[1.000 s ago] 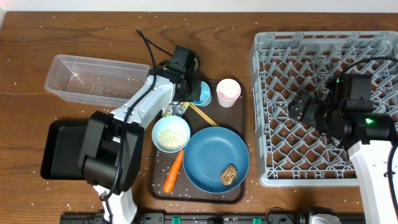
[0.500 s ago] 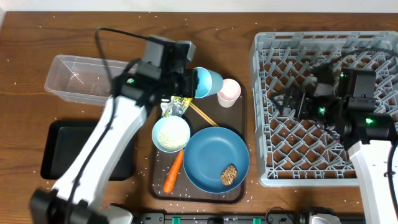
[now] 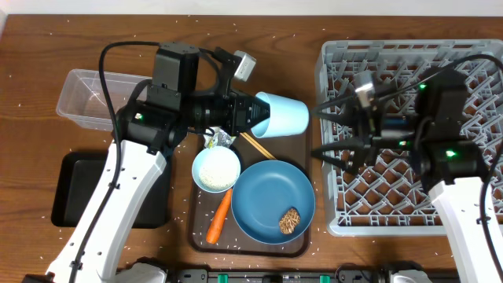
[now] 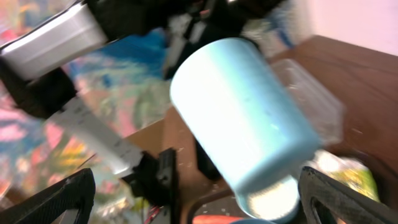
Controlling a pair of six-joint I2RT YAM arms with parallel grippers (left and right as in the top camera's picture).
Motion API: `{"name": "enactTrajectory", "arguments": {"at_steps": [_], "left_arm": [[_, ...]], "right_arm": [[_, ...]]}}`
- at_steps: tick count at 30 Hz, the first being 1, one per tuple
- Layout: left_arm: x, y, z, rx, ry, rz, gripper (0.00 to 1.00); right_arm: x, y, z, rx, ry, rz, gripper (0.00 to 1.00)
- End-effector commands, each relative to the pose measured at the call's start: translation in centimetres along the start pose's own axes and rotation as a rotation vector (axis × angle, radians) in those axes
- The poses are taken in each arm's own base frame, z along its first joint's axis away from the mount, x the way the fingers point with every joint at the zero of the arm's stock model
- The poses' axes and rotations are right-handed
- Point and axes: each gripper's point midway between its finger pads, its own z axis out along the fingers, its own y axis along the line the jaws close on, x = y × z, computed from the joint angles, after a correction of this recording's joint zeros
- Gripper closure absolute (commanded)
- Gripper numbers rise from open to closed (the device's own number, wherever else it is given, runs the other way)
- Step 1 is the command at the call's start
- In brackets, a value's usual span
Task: Sort waste into correct bins and load items into the dishwasher rack
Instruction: 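Hand the light-blue cup from the left gripper to the right gripper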
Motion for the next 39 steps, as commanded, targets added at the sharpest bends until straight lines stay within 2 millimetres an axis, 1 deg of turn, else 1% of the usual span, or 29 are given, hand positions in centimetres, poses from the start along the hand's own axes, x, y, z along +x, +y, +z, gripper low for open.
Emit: {"name": "enactTrajectory", "arguments": {"at_steps": [1,5,9,12,14,17,24,26,27,32,39], "left_arm": [[0.0,-4.0,-0.9,0.184,0.016,0.054,0.94],[0.3,-5.3,-1.3,0.263,0.034,0.056,0.94],[0.4,-5.6,-1.3,0.280,0.038,0.055,0.94],[0.5,-5.7,-1.4,0.289,0.041,0.055,0.94],[0.5,-5.9,-1.4,0.297,0.043,0.055,0.94],[0.5,-5.9,-1.4,0.300,0.044,0.055,0.94],[0.5,-5.9,-1.4,0.300,0.044,0.056,0.94],[0.5,-5.9,-1.4,0.300,0.044,0.056,0.94],[0.5,-5.9,-1.4,0.300,0.044,0.056,0.94],[0.5,-5.9,-1.4,0.300,0.044,0.056,0.94],[0.5,-5.9,-1.4,0.300,0.044,0.056,0.94]], "right_arm": [[-0.3,1.9,1.2,-0.083,0.015,-0.075,0.01],[0.1,0.9,2.0,-0.015,0.036,-0.077,0.02],[-0.2,0.9,2.2,-0.015,0.032,-0.104,0.05],[-0.6,0.4,2.2,0.014,0.025,-0.123,0.05],[-1.0,-0.5,2.1,0.067,0.017,-0.111,0.06],[-1.2,-2.0,1.9,0.156,0.012,-0.091,0.04],[-1.4,-3.5,1.5,0.240,0.005,-0.084,0.01],[-1.6,-3.2,1.6,0.223,0.003,-0.092,0.01],[-1.7,-2.7,1.7,0.193,0.001,-0.103,0.01],[-2.4,0.8,2.1,0.000,-0.011,-0.195,0.01],[-2.3,1.6,2.7,-0.042,-0.004,-0.214,0.02]]}}
